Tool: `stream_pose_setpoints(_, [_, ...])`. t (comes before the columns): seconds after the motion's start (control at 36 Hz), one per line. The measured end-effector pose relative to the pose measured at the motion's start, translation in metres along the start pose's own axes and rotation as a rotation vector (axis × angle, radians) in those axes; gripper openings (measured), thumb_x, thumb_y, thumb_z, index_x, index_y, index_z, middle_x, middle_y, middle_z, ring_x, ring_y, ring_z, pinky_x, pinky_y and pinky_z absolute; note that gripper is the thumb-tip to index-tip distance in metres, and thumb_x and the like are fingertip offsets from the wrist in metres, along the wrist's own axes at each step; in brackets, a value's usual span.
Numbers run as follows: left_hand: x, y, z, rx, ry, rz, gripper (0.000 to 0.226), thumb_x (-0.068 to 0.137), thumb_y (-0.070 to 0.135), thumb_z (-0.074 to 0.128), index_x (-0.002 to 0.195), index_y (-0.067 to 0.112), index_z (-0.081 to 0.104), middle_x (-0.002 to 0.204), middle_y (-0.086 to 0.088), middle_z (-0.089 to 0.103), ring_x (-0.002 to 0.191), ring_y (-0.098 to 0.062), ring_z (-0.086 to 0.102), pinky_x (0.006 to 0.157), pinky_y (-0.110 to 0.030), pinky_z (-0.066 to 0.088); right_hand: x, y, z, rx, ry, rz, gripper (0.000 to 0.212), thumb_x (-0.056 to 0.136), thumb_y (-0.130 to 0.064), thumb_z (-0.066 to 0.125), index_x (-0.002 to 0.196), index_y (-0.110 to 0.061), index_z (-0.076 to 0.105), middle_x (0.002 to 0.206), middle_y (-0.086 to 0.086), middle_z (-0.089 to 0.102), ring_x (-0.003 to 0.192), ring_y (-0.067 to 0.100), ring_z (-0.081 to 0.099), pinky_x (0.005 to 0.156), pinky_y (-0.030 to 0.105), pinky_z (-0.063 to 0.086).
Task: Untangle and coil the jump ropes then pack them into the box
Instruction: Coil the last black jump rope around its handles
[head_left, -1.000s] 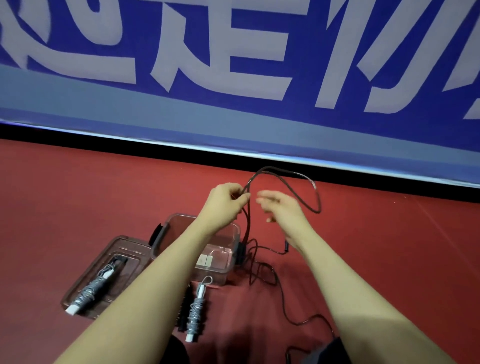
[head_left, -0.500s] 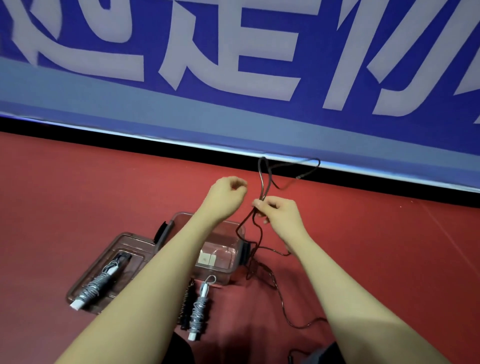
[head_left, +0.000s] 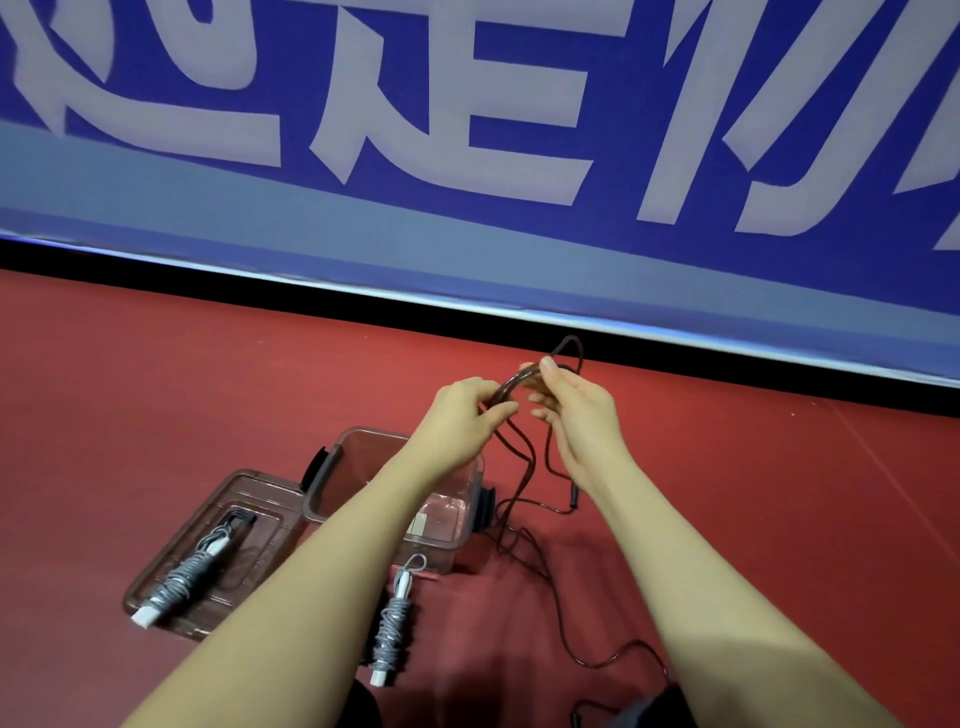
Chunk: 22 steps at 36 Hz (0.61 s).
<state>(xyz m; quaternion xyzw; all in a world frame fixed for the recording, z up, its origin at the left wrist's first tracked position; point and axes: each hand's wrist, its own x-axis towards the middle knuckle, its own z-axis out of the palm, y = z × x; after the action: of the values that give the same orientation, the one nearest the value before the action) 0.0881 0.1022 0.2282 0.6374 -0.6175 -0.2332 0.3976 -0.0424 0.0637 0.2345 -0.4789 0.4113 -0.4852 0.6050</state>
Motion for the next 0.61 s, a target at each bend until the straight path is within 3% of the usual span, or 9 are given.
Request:
stream_pose_setpoints(0.08, [0.003,0.003,-0.008,0.006,0.064,-0.014,0.018,0.092,0.023,0.061,0.084,0.007,0.066,0.067,0.001,0.053,0.064,-0.019,0.051,0.067,-0.035,0.046,0.001,0.006,-0.006,-0.217,-0.057,0.014,0.025,0.093,-0.005,0.049,0.093,-0.019,0.069,0.098,-0.002,0.069,0.082,0.009,0.053,0.069,0.021,0.039])
stream_pose_setpoints(0.14, [0.005,0.007,-0.014,-0.013,0.093,0.001,0.017,0.092,0.023,0.06,0.082,0.01,0.065,0.062,0.004,0.05,0.059,-0.017,0.049,0.064,-0.034,0.044,-0.002,0.01,-0.01,-0.521,-0.168,0.017,0.038,0.086,0.005,0.047,0.112,-0.017,0.066,0.115,-0.002,0.063,0.093,0.005,0.052,0.08,0.019,0.041])
stream_pose_setpoints(0.19, [0.006,0.012,-0.019,-0.017,0.102,0.024,0.018,0.092,0.023,0.06,0.079,0.011,0.063,0.06,0.004,0.049,0.056,-0.016,0.048,0.061,-0.034,0.044,-0.003,0.016,-0.012,-0.809,-0.309,0.013,0.047,0.087,0.004,0.05,0.13,-0.014,0.055,0.124,-0.003,0.052,0.102,0.006,0.047,0.093,0.018,0.036])
stream_pose_setpoints(0.25, [0.006,0.016,-0.022,-0.004,0.11,0.046,0.021,0.093,0.024,0.059,0.075,0.012,0.061,0.058,0.003,0.05,0.055,-0.017,0.049,0.06,-0.035,0.045,-0.004,0.024,-0.012,-0.919,-0.357,-0.007,0.043,0.089,-0.005,0.057,0.131,-0.013,0.053,0.122,-0.001,0.05,0.095,0.009,0.045,0.088,0.018,0.034])
stream_pose_setpoints(0.33, [0.007,0.018,-0.024,0.018,0.17,0.067,0.025,0.092,0.023,0.06,0.078,0.003,0.062,0.061,-0.006,0.056,0.058,-0.026,0.056,0.06,-0.034,0.046,-0.002,0.029,-0.01,-0.9,-0.294,-0.062,0.023,0.087,-0.012,0.064,0.11,-0.011,0.065,0.095,-0.002,0.058,0.078,0.009,0.048,0.073,0.021,0.036])
stream_pose_setpoints(0.42, [0.007,0.018,-0.024,-0.051,0.201,0.042,0.025,0.092,0.022,0.06,0.08,0.001,0.063,0.063,-0.006,0.06,0.052,-0.016,0.06,0.056,-0.023,0.047,-0.001,0.034,-0.009,-0.878,-0.22,-0.087,0.005,0.087,-0.013,0.065,0.09,-0.013,0.068,0.073,-0.002,0.061,0.065,0.011,0.051,0.067,0.026,0.043])
stream_pose_setpoints(0.53, [0.009,0.02,-0.022,-0.25,0.201,-0.04,0.016,0.095,0.022,0.055,0.103,0.011,0.061,0.083,0.004,0.061,0.061,-0.008,0.063,0.062,-0.016,0.051,0.001,0.032,-0.007,-0.718,-0.102,-0.095,0.011,0.087,-0.009,0.062,0.077,-0.007,0.066,0.058,0.003,0.058,0.046,0.003,0.052,0.059,0.023,0.047])
stream_pose_setpoints(0.61, [0.011,0.011,-0.021,-0.079,0.11,-0.102,0.023,0.096,0.01,0.044,0.112,0.007,0.06,0.089,-0.007,0.063,0.073,-0.022,0.064,0.072,-0.025,0.048,0.005,0.024,-0.008,-0.551,-0.002,-0.119,0.016,0.09,-0.008,0.059,0.076,-0.003,0.067,0.058,0.007,0.059,0.046,0.006,0.051,0.055,0.019,0.046])
